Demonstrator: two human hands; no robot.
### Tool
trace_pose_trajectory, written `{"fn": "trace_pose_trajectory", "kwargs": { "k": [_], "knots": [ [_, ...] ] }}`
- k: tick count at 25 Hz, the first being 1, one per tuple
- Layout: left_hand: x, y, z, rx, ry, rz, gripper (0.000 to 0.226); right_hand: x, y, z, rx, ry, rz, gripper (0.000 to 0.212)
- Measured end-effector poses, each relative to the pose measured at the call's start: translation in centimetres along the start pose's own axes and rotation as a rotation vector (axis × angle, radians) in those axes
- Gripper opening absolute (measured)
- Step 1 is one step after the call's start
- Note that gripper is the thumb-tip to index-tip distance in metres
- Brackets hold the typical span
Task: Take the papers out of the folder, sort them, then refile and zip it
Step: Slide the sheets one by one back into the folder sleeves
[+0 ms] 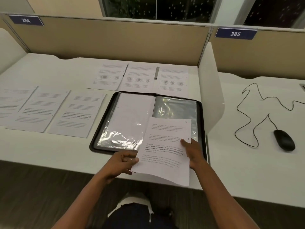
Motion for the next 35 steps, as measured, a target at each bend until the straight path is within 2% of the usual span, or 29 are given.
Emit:
{"fn": "trace_pose_trajectory", "kwargs": {
  "k": [2, 4, 5, 7, 9, 13, 18, 20, 23, 27, 30, 33, 35],
  "knots": [
    [0.2, 0.7, 1.2, -0.131, -0.056, 0.194, 0.023, -0.5, 0.7, 0.2, -0.022, -0.008, -0.057, 0.025],
    [-0.6, 1.3, 3.4, -0.294, -0.182, 0.385, 0.017, -1.2, 1.2, -0.7, -0.014, -0.044, -0.087, 0.024],
    [-1.1, 1.3, 4.9, -0.326, -0.255, 0.441, 0.016, -1.8, 1.4, -1.1, 0.007, -0.069, -0.089, 0.023],
    [-1.4, 0.8, 8.7, -0.308, -0.413, 0.523, 0.021, -3.3, 1.6, -1.7, 0.074, -0.131, -0.081, 0.027],
    [-2.0, -0.8, 11.9, -0.216, -0.548, 0.655, 0.026, -4.7, 1.5, -2.6, 0.152, -0.177, -0.075, 0.034],
    [-2.9, -4.5, 15.7, -0.048, -0.709, 0.980, 0.022, -6.6, 1.9, -4.7, 0.267, -0.230, -0.121, 0.033],
    [-3.4, -8.7, 15.2, 0.285, -0.564, 0.980, 0.018, -7.3, 4.0, -5.9, 0.407, -0.293, -0.137, 0.040],
    [-3.4, -9.7, 14.2, 0.357, -0.522, 1.008, 0.021, -7.9, 5.2, -5.9, 0.444, -0.308, -0.181, 0.044],
    [-3.6, -10.3, 13.3, 0.350, -0.510, 0.998, 0.025, -8.7, 7.2, -6.0, 0.551, -0.295, -0.219, 0.056],
    [-4.0, -11.1, 12.1, 0.354, -0.468, 1.077, 0.039, -9.7, 9.9, -6.0, 0.628, -0.323, -0.179, 0.060],
    [-4.2, -11.5, 11.3, 0.327, -0.504, 1.149, 0.025, -9.6, 10.6, -6.0, 0.637, -0.304, -0.207, 0.062],
    [-4.2, -11.7, 10.6, 0.275, -0.489, 1.081, 0.013, -9.4, 11.0, -6.2, 0.644, -0.270, -0.245, 0.059],
    [-4.1, -11.6, 10.3, 0.228, -0.457, 1.030, 0.013, -9.3, 11.0, -6.3, 0.623, -0.262, -0.265, 0.060]
  ]
}}
Point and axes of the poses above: each hand's wrist, its own z-axis towards the middle knuckle, its own y-axis out of the back of the hand, x = y × z, the point moved 3 cm from there along z, towards the middle knuckle, and after that the axes turned 15 degrees about -y, right-handed, at the moved point
